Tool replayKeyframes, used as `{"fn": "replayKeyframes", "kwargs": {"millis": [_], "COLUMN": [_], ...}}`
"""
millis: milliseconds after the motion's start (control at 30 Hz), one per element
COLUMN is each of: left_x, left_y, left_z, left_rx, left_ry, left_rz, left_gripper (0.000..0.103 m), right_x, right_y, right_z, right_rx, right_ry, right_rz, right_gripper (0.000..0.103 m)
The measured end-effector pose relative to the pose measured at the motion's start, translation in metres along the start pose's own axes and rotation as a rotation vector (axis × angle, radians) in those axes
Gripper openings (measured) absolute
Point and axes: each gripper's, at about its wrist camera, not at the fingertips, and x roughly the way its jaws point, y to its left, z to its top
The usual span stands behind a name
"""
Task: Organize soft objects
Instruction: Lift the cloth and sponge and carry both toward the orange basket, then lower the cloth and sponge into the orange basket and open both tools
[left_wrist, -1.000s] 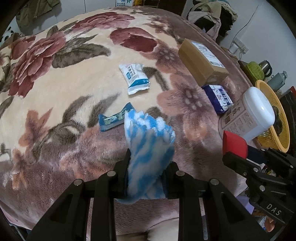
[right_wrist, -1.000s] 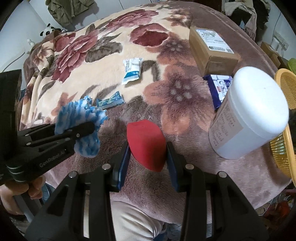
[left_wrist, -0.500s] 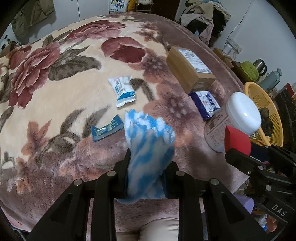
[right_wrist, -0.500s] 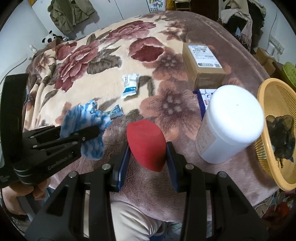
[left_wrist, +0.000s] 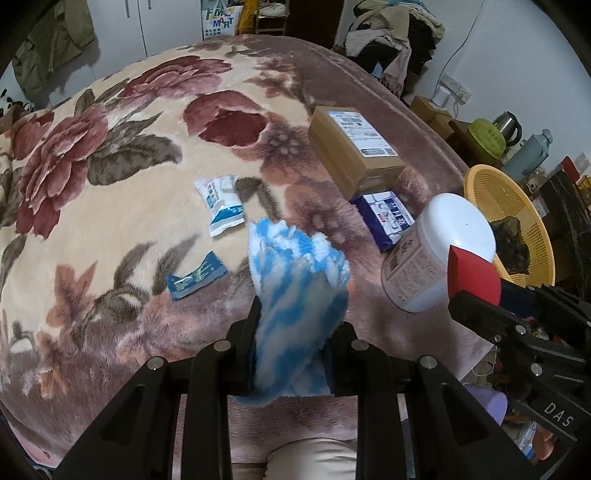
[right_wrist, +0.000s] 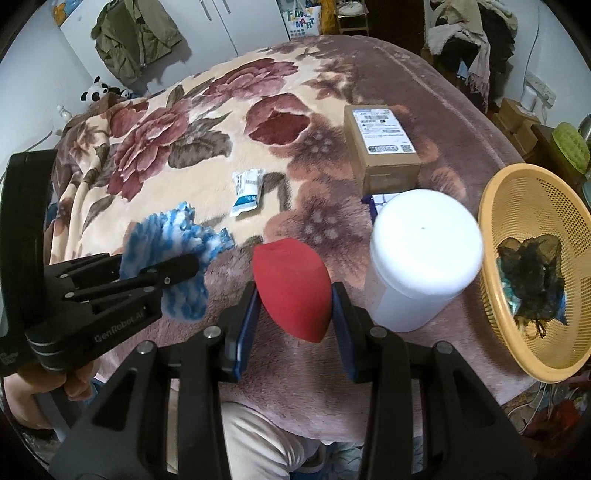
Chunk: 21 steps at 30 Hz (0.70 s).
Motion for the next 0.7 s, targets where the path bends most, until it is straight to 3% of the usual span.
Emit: {"fn": "replayKeyframes", "kwargs": {"millis": [700], "left_x": [-0.011], "left_y": [-0.089], "left_z": [0.042], "left_rx": [0.108], "left_ry": [-0.028], "left_rz": [-0.051], "left_gripper": [0.027], "right_x": [-0.043], "right_y": [-0.071], "right_z": [0.011], "right_rx": [0.099], "right_ry": [-0.084], "right_rz": [-0.035], "right_gripper": [0.039]}}
